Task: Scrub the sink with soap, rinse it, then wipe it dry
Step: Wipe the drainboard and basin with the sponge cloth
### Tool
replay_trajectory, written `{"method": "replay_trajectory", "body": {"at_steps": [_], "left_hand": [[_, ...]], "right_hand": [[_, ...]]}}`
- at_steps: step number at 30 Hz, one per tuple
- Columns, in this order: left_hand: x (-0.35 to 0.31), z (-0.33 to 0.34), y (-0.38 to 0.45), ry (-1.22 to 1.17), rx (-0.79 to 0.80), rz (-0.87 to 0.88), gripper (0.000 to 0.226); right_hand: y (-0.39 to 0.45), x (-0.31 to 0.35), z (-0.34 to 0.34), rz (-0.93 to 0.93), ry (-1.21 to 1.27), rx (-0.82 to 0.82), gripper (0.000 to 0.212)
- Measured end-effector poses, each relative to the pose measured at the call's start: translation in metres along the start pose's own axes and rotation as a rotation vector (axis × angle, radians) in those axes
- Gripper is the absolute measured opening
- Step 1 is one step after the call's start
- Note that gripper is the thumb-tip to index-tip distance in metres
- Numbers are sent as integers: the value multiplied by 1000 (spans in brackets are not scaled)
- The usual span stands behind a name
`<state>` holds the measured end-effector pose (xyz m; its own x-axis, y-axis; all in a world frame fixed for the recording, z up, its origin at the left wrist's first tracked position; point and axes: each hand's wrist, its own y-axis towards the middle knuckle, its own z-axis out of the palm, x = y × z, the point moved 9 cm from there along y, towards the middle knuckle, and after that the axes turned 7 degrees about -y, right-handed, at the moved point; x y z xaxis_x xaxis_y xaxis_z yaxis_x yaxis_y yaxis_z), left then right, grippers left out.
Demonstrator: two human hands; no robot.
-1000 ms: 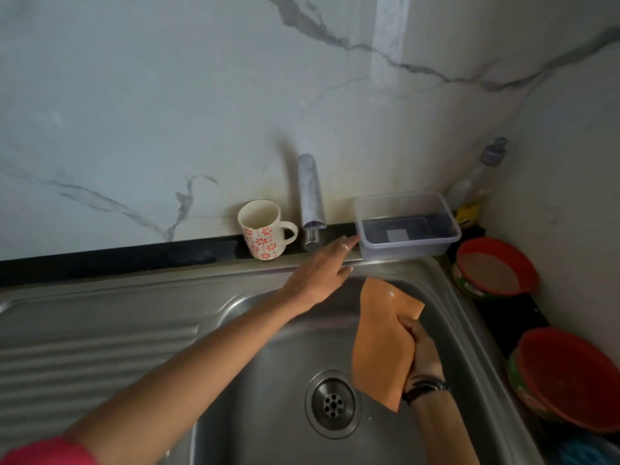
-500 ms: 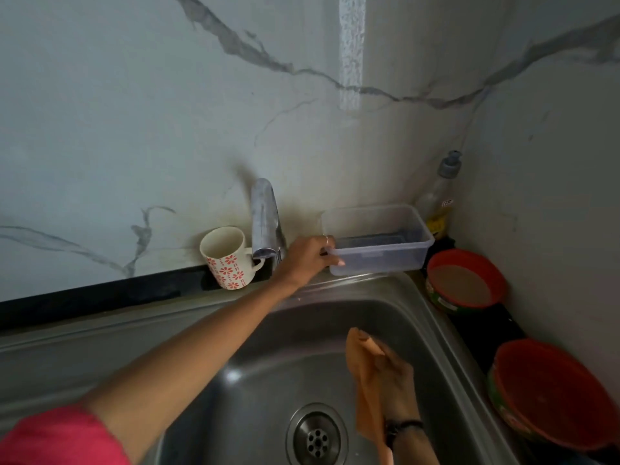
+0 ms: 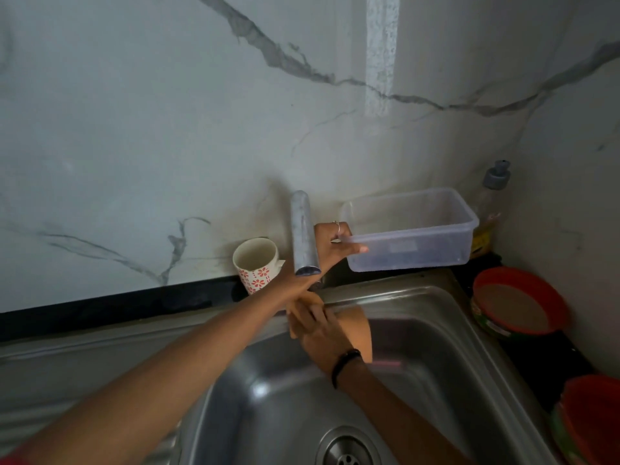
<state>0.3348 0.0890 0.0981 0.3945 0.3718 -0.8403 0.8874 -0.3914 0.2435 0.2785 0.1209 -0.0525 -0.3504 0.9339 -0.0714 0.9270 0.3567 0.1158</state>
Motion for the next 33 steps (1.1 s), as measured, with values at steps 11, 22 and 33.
{"method": "replay_trajectory", "body": {"at_steps": [11,22,33], "left_hand": [[-4,6,-7,36,-102,98,22],[4,10,-12,31,-231,126,27],[13,13,-11,9,-198,112,29]], "right_hand": [[-12,-52,-3,68,271,-54,36],[-34,-141,3,320,197,-18,32],[-80,-189,5,888,401,-34,28]]}}
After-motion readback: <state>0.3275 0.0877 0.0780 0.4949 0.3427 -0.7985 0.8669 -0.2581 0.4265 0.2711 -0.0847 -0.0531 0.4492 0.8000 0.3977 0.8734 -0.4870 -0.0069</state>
